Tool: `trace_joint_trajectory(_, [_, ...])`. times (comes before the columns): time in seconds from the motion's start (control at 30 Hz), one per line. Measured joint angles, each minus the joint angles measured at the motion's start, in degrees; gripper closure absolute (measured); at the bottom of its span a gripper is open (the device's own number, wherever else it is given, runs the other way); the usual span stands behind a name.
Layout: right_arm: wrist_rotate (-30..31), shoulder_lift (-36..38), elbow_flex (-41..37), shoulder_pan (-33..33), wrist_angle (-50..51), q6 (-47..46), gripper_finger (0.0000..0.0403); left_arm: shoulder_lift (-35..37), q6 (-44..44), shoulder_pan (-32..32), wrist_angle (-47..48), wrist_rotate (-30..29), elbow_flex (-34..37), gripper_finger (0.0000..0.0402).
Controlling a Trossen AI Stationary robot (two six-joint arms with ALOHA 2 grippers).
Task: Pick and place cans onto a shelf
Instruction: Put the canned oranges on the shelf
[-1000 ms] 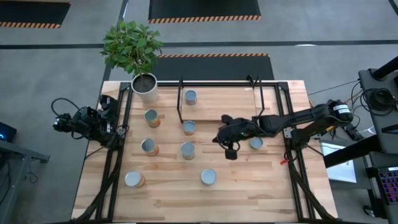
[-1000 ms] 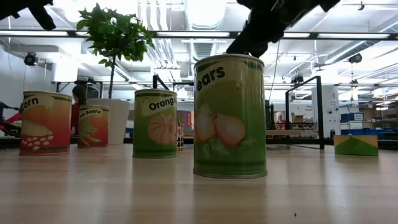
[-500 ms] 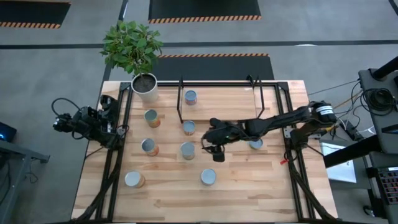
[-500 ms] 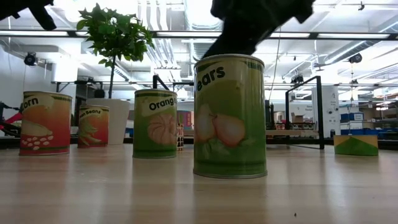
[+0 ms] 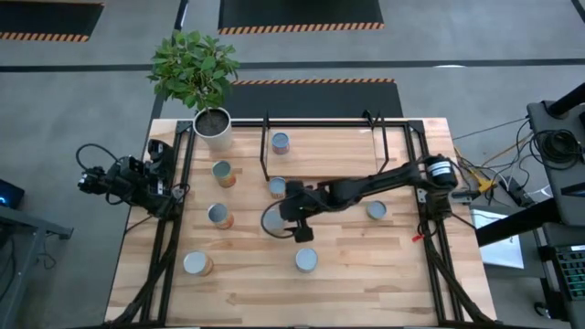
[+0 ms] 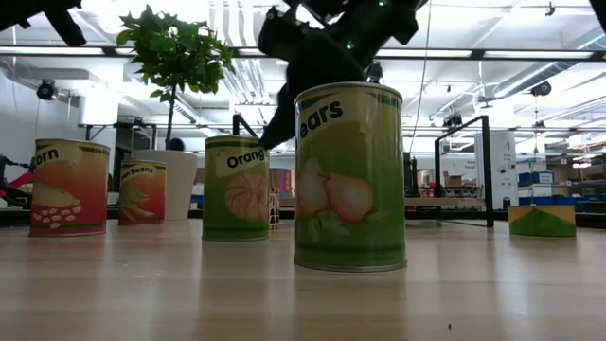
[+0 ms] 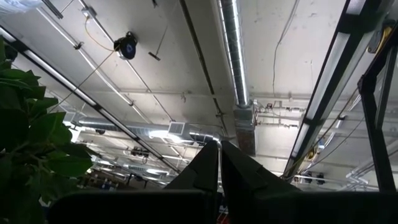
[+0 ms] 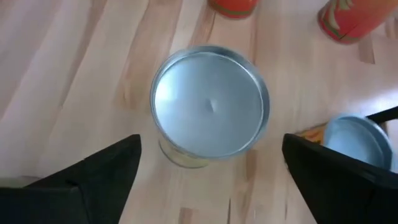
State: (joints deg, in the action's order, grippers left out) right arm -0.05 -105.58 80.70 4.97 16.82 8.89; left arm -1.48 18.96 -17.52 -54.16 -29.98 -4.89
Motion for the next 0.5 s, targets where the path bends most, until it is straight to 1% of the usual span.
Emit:
trace_joint_trajectory(0.13, [-0.2,-1.3,1.4,-0.3,0.1,0.3,0.0023,0.0,0.0,0.0,0.0,0.0,0.0,0.0401])
trace_joint_trajectory(0.3, [-2.9,-1.3,1.4,-0.5,-1.6,0.9,0.0024,0.0,0.0,0.0,0.0,0.0,0.0,0.0401])
trace_joint_trajectory(0.5, [-3.5,-2.2,1.3,-0.9,-2.9,0.0,0.0037,0.0,0.0,0.0,0.0,0.0,0.0,0.0401])
